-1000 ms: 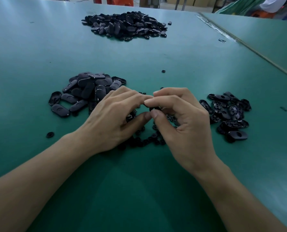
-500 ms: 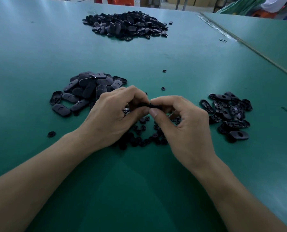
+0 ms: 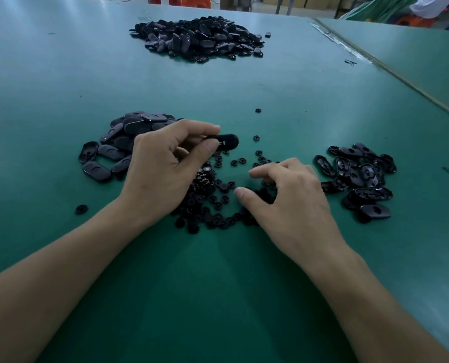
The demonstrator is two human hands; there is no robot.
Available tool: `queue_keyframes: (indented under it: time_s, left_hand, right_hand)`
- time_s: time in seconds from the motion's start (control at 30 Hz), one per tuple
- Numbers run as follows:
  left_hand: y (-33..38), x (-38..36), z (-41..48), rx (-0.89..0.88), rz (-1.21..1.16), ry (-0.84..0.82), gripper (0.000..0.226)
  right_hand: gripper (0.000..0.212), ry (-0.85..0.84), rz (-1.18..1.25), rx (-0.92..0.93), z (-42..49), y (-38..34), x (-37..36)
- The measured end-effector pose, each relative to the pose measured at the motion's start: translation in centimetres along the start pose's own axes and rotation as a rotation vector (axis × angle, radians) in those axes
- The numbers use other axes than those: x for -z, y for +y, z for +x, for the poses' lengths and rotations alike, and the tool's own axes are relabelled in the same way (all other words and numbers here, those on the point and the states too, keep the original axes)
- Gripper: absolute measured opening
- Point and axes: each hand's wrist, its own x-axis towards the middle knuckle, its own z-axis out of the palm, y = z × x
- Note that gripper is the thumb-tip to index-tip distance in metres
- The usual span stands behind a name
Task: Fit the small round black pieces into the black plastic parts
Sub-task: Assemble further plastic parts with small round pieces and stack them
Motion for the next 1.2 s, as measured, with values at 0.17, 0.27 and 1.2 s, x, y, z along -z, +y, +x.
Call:
queue_keyframes:
  time_s: [0.17, 0.27, 1.2]
  left_hand:
    - [0.1, 0.1, 0.1, 0.035, 0.006, -0.003, 0.018]
    - [0.1, 0.1, 0.0, 0.046, -0.005, -0.003, 0.016]
    - [0.1, 0.0, 0.0, 0.040, -0.029, -0.029, 0.018]
  right_hand:
    - [0.011, 0.012, 0.045, -0.009, 0.0, -0.1, -0.2]
    - [0.008, 0.019, 0.070, -0.017, 0.1, -0.1, -0.3]
    - [0.012, 0.189, 0.373, 0.112, 0.0, -0.9, -0.4]
